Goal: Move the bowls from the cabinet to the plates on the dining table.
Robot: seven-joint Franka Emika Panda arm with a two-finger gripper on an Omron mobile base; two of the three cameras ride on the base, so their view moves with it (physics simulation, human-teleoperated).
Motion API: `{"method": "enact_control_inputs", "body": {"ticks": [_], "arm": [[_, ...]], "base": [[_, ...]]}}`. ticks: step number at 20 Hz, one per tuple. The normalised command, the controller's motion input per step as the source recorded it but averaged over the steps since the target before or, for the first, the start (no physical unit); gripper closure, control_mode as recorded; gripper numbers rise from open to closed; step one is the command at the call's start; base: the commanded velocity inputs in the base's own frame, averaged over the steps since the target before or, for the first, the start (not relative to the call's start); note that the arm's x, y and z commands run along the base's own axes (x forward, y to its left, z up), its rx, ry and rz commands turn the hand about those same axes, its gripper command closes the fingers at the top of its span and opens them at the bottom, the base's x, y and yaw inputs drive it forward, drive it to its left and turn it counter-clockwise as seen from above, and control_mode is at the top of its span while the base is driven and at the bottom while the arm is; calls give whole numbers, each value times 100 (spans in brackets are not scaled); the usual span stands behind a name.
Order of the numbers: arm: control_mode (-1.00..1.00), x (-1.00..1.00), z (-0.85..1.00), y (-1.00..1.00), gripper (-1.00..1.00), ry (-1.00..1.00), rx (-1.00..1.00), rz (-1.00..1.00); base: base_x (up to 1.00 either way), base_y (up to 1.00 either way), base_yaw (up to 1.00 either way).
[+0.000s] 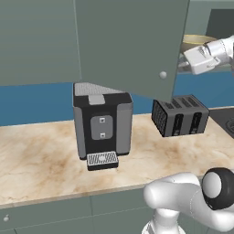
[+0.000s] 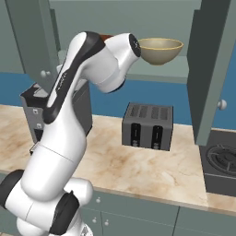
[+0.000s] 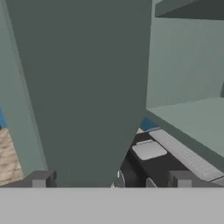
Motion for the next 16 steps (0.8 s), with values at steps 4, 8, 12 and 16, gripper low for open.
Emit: {"method": "enact_control_inputs", "body": {"ticks": [4, 8, 12, 16], "arm": [[-100, 6, -1, 50, -100, -5, 0, 10], [-100, 4, 0, 49, -100, -5, 0, 10], [-100, 0, 0, 49, -100, -6, 0, 8], [-100, 0, 0, 50, -100, -7, 0, 7]], "base": [[0, 0, 0], [0, 0, 0], [0, 0, 0], [0, 0, 0]]}}
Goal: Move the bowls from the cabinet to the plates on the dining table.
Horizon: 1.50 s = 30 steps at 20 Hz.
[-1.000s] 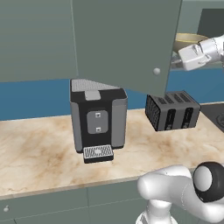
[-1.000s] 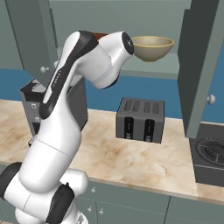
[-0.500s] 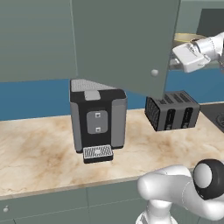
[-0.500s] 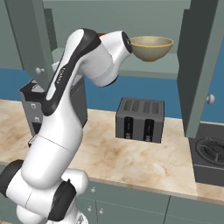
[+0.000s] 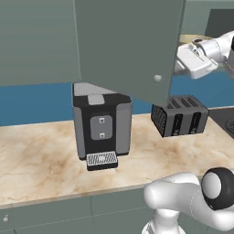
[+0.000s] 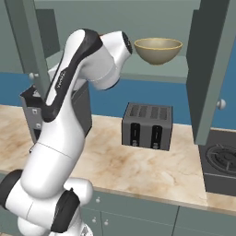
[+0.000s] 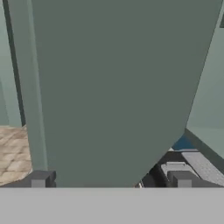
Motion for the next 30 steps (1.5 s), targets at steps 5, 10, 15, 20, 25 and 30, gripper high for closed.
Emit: {"method": "enact_control_inputs", "body": {"ticks": [5, 10, 15, 20, 25, 30], "arm": [[-100, 0, 0, 51, -100, -7, 0, 7], [-100, 0, 0, 48, -100, -8, 0, 6], [-100, 0, 0, 49, -100, -7, 0, 5], [-100, 0, 0, 44, -100, -8, 0, 4], [-100, 0, 0, 40, -100, -9, 0, 3], [-100, 0, 1, 41, -100, -10, 0, 3]], "base": [[0, 0, 0], [0, 0, 0], [0, 0, 0], [0, 0, 0], [0, 0, 0], [0, 0, 0]]}}
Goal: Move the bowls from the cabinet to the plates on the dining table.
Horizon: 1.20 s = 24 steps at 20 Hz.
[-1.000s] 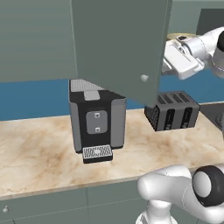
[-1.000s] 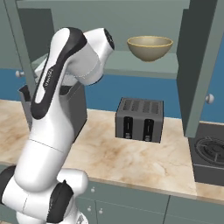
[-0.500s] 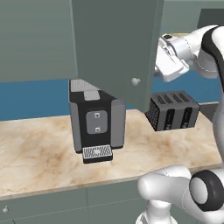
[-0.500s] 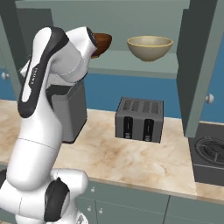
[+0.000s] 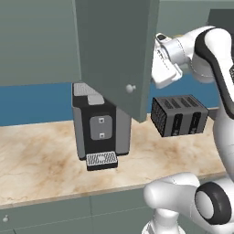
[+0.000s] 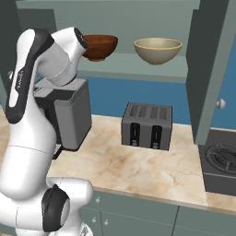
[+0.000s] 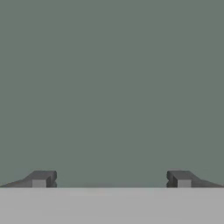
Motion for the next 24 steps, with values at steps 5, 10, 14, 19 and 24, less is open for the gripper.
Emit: {"method": "enact_control_inputs", "body": {"ticks": [5, 10, 14, 19, 24], "arm": [[-100, 0, 1, 42, -100, -10, 0, 3], [-100, 0, 1, 42, -100, -9, 0, 3], [-100, 0, 1, 40, -100, -9, 0, 3], [-100, 0, 0, 39, -100, -8, 0, 3], [-100, 0, 0, 33, -100, -6, 0, 1]], "base": [[0, 0, 0], [0, 0, 0], [0, 0, 0], [0, 0, 0], [0, 0, 0]]}}
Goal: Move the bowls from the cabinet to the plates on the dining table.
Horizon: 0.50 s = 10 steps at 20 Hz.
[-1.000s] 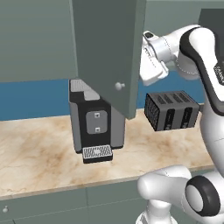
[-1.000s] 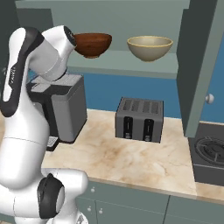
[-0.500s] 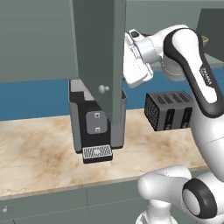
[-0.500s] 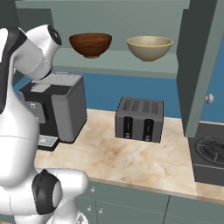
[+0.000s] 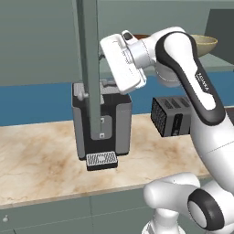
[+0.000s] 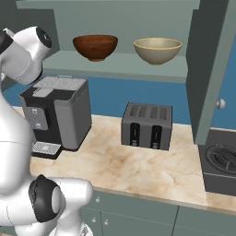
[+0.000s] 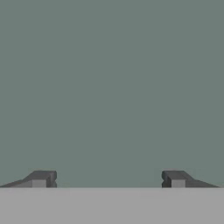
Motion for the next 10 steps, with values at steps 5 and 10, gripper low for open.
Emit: {"method": "enact_control_inputs", "body": {"ticks": [5, 10], "arm": [[-100, 1, 0, 26, -100, -4, 0, 0], [-100, 11, -5, 25, -100, 0, 0, -3]], "base": [[0, 0, 0], [0, 0, 0]]}}
